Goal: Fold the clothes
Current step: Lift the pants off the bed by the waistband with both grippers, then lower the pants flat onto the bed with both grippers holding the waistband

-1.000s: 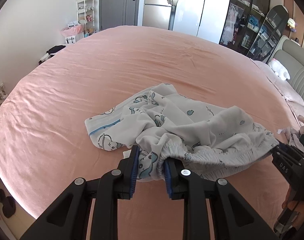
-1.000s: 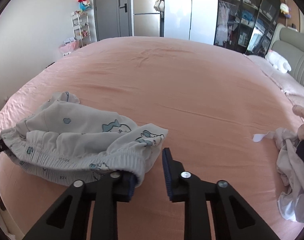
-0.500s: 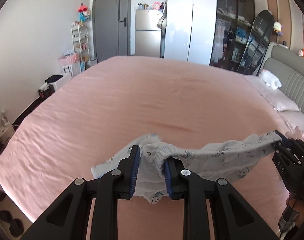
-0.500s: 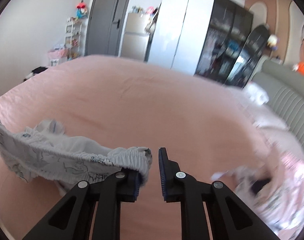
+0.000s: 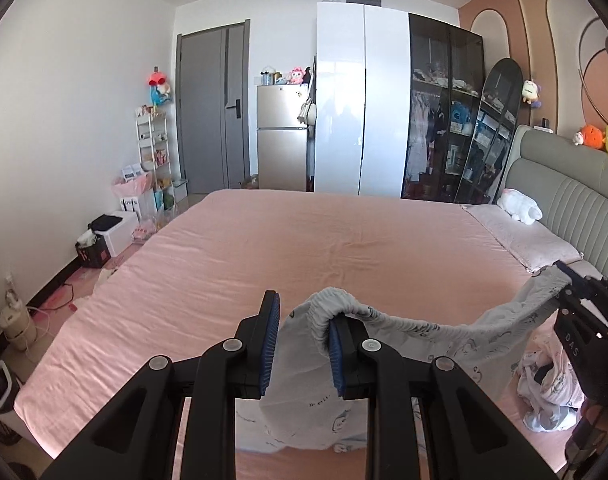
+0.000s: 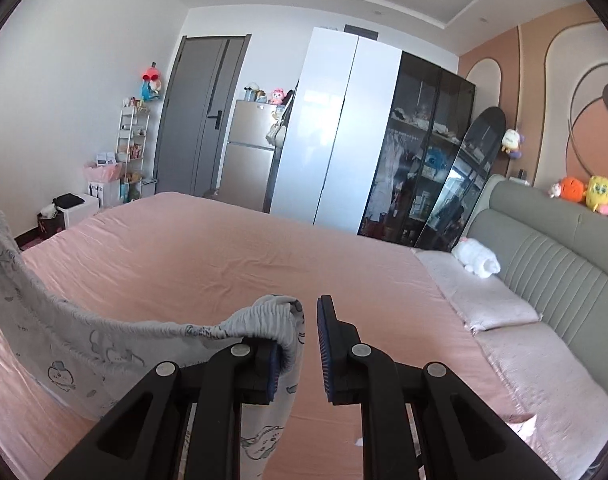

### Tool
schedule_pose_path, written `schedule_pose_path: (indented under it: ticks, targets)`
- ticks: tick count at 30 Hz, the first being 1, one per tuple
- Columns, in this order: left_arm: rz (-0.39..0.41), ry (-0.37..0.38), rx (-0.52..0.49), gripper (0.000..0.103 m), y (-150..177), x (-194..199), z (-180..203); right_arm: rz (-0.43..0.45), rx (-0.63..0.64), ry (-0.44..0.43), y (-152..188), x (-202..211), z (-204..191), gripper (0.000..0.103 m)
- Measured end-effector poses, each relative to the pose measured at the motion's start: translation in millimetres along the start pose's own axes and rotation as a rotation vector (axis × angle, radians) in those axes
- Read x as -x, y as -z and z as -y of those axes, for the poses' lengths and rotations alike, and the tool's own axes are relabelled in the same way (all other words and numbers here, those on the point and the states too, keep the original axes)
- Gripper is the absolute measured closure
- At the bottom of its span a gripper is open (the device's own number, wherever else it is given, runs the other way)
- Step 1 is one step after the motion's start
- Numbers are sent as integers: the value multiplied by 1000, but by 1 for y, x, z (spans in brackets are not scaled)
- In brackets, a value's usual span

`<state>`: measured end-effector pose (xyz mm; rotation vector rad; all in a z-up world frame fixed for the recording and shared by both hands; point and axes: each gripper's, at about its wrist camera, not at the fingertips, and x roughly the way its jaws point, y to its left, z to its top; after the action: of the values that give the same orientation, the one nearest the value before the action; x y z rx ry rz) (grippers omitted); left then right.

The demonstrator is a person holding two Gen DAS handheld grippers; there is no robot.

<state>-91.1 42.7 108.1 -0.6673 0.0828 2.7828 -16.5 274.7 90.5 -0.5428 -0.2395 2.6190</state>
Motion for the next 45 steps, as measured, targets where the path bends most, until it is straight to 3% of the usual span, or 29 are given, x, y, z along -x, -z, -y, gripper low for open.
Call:
schedule_pose_path:
  ticks: [8, 15, 21, 27, 30, 33, 37, 41, 45]
  targets:
    - [9, -2, -68, 83, -34, -1, 13, 45, 91, 16, -45, 21, 4, 89]
    - [-30, -28, -154, 83, -72, -41, 31, -7, 127, 40, -75, -22, 20, 89]
    - [12, -66, -204, 83, -106, -65, 43, -43, 90, 57, -102, -63, 40, 89]
    - [149, -118, -248, 83, -129, -67, 53, 56, 135, 155, -146, -70, 45, 89]
    - [164, -95, -230, 83, -122, -70, 46, 68, 105, 123, -152, -72, 46, 89]
    - [115, -32, -186, 83, -90, -76, 34, 36, 56, 58, -130, -74, 44, 89]
    - [45, 3, -211, 83, -26, -82, 29, -78, 18, -96, -64, -79, 30, 89]
    - [-30, 50, -266, 83, 32, -80, 30, -191, 88, -195, 9, -76, 7, 89]
    - [-135, 119, -236, 83, 79, -79, 24, -281, 142, -269, 71, -66, -1, 89]
